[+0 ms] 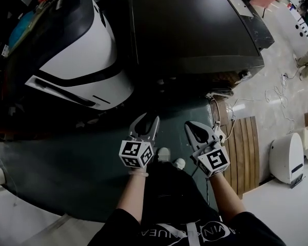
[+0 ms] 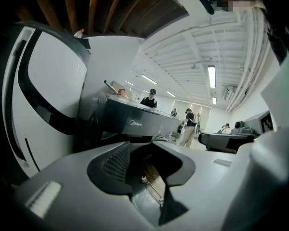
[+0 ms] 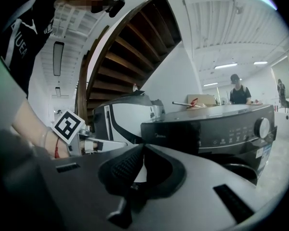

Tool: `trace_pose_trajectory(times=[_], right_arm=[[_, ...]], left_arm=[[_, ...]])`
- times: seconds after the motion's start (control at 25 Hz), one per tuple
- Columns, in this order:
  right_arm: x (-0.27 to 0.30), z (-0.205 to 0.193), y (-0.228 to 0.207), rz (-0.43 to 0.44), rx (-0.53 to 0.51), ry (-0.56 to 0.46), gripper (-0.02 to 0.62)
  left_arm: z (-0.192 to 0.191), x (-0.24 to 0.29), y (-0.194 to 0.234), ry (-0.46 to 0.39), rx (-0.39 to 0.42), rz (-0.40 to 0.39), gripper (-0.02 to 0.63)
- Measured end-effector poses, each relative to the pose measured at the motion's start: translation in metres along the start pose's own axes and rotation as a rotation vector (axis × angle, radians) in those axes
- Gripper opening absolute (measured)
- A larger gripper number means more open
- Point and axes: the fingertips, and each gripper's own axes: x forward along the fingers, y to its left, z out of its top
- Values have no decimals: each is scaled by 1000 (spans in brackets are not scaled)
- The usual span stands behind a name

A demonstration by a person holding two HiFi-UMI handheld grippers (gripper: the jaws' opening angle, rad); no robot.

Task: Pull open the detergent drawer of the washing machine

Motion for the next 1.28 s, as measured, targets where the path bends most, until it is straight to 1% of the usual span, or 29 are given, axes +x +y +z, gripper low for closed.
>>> trace_pose_trajectory(times=[0.16, 0.32, 0.48, 0.88, 1.12, 1.28], right_arm=[[13, -10, -8, -14, 12, -16, 12], [25, -24, -12, -17, 27, -1, 12], [34, -35, -16, -23, 36, 9, 12], [44, -39, -19, -35, 37, 19, 12], [50, -39, -22, -44, 36, 18, 12], [55, -45, -22, -47, 40, 22, 12]], left_arm=[[-3, 24, 7, -12, -61, -29, 127], [-6, 42, 19, -35, -125, -32, 127], [-7, 57, 26, -55, -166, -50, 127], [-9, 69, 30, -64, -222, -80, 128], [-5, 82, 35, -87, -265, -110, 129], [-2, 92, 39, -116, -308, -142, 140]])
